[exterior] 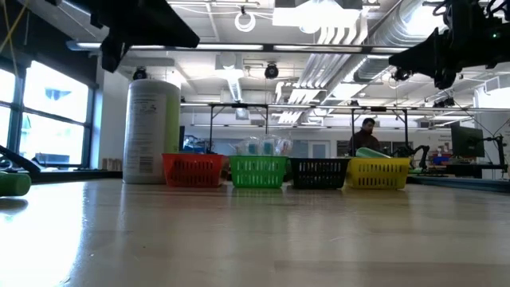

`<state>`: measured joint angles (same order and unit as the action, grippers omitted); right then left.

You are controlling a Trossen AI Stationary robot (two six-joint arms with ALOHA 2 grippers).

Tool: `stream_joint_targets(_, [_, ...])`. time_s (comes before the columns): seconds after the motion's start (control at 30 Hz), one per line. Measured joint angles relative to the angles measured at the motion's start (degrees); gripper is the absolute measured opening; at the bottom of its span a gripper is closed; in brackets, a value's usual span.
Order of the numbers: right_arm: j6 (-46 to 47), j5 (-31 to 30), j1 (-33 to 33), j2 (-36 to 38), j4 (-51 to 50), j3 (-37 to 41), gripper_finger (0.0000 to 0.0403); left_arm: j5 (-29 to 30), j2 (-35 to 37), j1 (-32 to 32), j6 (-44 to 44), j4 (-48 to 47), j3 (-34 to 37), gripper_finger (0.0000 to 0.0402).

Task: Pick & Place Travel size toiletries
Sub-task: Put the green shampoo into the yellow bin

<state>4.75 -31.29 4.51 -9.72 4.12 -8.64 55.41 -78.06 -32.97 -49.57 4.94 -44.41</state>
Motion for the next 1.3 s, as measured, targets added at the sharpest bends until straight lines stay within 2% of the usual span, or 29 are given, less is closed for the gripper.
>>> stream_joint_targets(0.2, [0.0, -0.1, 0.0, 0.0, -0.3, 0.0, 0.0002, -1.1, 0.0, 0.3, 11.6, 21.8, 8.5, 0.0000])
stream_joint_targets(0.33, [0.2, -0.1, 0.0, 0.0, -0.3, 0.0, 0.0002, -1.1, 0.0, 1.5, 19.4, 26.6, 9.6, 0.0000])
stream_joint_targets(0.4, [0.3, -0.1, 0.0, 0.0, -0.3, 0.0, 0.0002, -2.9, 0.2, 2.6, 22.1, 26.6, 9.6, 0.0000])
stream_joint_targets(0.67, [0.3, -0.1, 0.0, 0.0, -0.3, 0.0, 0.0002, -15.9, 2.9, 8.0, 31.1, 25.2, 9.7, 0.0000])
stream_joint_targets(0.83, [1.7, -0.1, 0.0, 0.0, -0.6, 0.0, 0.0002, -16.3, 7.3, 9.4, 34.4, 18.6, 9.7, 0.0000])
stream_joint_targets(1.1, [1.7, -0.1, 0.0, 0.0, -0.7, 0.0, 0.0002, -17.0, 14.7, 9.4, 34.4, 5.8, 9.7, 0.0000])
stream_joint_targets(1.3, [1.6, -0.1, 0.0, 0.0, -0.9, 0.0, 0.0003, -17.1, 15.0, 9.4, 34.3, 4.6, 9.7, 0.0000])
